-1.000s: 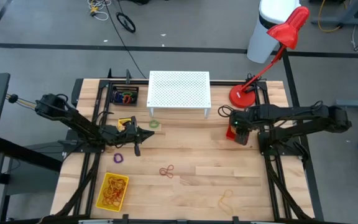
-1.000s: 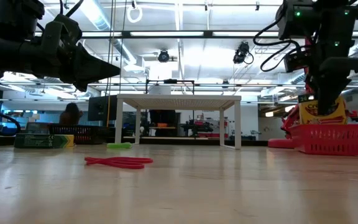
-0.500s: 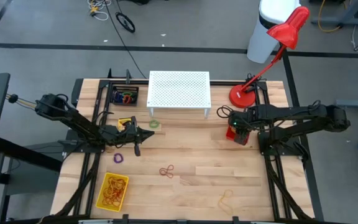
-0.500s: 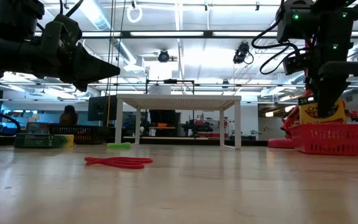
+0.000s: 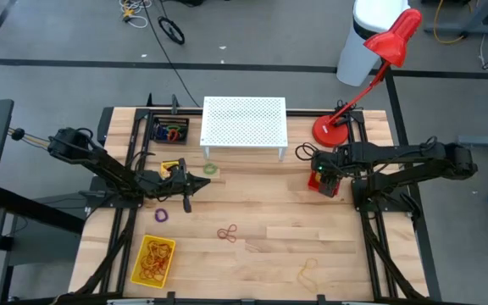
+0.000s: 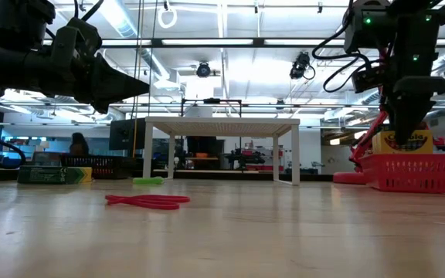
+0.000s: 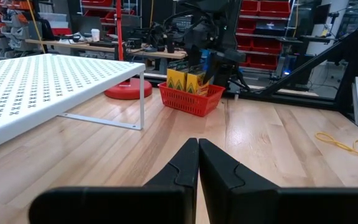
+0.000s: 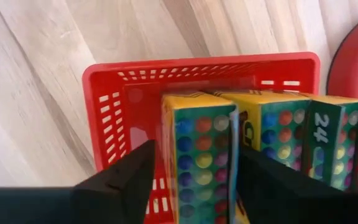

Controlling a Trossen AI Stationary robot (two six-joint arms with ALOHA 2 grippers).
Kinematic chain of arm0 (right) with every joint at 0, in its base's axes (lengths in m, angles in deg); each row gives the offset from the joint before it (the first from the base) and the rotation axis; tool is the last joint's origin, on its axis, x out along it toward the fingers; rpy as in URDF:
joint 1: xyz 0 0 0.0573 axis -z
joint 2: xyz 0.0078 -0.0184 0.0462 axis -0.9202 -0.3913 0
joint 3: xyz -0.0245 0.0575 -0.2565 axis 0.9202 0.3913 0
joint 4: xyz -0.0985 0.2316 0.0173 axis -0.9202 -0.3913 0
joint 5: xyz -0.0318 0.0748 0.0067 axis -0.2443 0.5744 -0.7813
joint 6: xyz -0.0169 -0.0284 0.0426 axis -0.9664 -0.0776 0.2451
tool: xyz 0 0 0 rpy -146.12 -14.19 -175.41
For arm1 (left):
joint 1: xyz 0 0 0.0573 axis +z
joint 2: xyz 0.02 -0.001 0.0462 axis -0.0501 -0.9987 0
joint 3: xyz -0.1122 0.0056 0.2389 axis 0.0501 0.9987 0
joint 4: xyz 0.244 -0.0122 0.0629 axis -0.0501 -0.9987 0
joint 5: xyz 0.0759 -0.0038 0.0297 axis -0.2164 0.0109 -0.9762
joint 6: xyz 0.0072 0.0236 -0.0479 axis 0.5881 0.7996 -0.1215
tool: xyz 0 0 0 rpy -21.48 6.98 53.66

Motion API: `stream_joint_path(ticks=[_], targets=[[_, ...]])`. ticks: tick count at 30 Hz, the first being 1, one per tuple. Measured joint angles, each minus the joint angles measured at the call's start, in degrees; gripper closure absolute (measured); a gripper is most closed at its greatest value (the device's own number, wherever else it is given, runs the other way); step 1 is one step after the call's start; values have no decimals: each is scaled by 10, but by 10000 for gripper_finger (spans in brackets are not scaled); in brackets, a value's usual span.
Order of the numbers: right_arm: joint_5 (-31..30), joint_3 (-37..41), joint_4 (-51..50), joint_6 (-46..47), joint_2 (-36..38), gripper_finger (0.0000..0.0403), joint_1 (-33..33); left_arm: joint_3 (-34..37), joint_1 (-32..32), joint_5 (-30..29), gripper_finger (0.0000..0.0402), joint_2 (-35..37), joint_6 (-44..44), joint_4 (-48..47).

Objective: Pick & Place Office Desk Supplies
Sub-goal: Put the box yellow crayon into the red bin

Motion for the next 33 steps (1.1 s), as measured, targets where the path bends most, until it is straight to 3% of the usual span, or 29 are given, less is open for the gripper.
stream_joint_path(ticks=[6,16,21,28,33], targets=[[3,-19,-9,1,0,152,0,0,0,0,383,0,0,0],[-32,-111,-69,27,0,150,0,0,0,0,383,0,0,0],[-40,-149,-88,61,1,212,-19,0,0,0,383,0,0,0],[-29,-120,-87,129,-39,386,-97,0,0,0,383,0,0,0],[-30,-89,-77,192,-104,368,-142,0,0,0,383,0,0,0]])
